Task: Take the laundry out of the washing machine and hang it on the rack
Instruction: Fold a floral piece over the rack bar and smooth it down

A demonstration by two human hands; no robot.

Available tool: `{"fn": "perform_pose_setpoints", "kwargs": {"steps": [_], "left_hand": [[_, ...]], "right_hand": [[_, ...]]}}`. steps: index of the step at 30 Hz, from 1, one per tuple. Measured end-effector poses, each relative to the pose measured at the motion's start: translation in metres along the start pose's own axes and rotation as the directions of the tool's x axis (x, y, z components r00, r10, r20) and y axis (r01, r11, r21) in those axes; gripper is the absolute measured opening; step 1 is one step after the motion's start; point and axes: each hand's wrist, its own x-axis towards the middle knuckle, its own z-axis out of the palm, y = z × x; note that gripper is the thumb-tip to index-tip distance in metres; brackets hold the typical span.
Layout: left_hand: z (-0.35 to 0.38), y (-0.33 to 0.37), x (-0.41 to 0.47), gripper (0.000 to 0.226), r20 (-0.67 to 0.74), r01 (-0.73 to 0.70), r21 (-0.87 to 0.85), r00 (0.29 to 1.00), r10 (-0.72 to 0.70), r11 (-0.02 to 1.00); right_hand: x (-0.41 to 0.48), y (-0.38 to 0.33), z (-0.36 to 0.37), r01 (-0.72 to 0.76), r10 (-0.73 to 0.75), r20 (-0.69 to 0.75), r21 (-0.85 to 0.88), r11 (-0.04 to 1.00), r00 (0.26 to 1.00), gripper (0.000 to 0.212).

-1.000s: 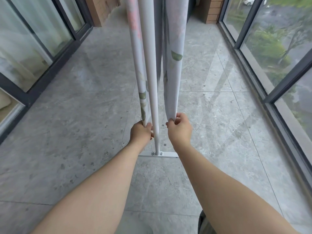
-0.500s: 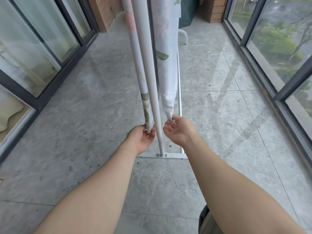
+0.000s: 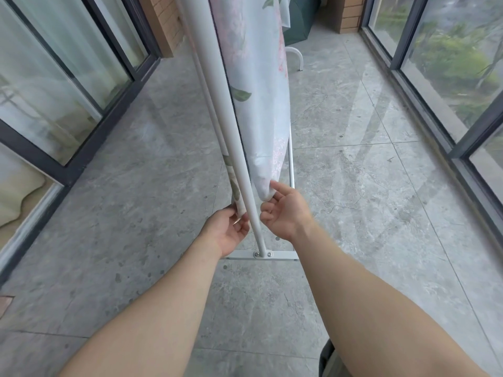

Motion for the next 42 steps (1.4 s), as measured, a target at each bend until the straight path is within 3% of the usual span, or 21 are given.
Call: {"fn": "perform_pose_setpoints", "kwargs": {"steps": [4, 8, 15, 19, 24, 28, 34, 42], "left_hand": [[-0.002, 0.003, 0.003, 0.022, -0.019, -0.001, -0.001, 1.0, 0.001, 1.0], [-0.005, 0.004, 0.005, 0.022, -0.012, 0.008, -0.005, 1.0, -0.008, 1.0], [-0.01, 0.006, 0.008, 0.016, -0.006, 0.007, -0.039, 1.0, -0.007, 0.999], [-0.009, 0.007, 0.009, 0.018, -0.005, -0.001, -0.084, 1.0, 0.0, 0.996], [-0.009, 0.006, 0.012, 0.038, 0.024, 0.016, -0.04, 1.0, -0.015, 0.999], [-0.006, 0.006, 0.011, 0.023, 0.054, 0.03, -0.026, 0.998, -0.029, 0.999], [-0.007, 0.012, 0.015, 0.026, 0.056, 0.066, -0.051, 0.996, -0.063, 0.997], [-0.011, 0.018, 0.015, 0.034, 0.151, 0.161, -0.002, 0.976, -0.159, 0.987]], "right_hand": [[0.001, 0.003, 0.0, -0.013, 0.008, 0.078, 0.072, 0.997, 0.997, 0.025], [0.007, 0.005, -0.003, 0.064, -0.074, 0.089, 0.11, 0.992, 0.993, 0.022], [0.015, 0.003, -0.007, 0.098, -0.09, 0.098, -0.082, 0.992, 0.991, 0.008], [0.017, 0.007, -0.009, 0.096, -0.086, 0.085, -0.118, 0.988, 0.993, 0.024], [0.017, 0.01, -0.004, 0.079, -0.062, 0.083, -0.214, 0.974, 0.995, 0.034], [0.015, 0.016, -0.003, 0.049, -0.049, 0.005, -0.193, 0.98, 0.999, 0.052], [0.012, 0.012, -0.004, 0.033, -0.036, -0.048, -0.059, 0.998, 0.998, 0.026], [0.009, 0.008, -0.003, 0.037, -0.04, -0.034, -0.084, 0.996, 0.999, 0.035]]}}
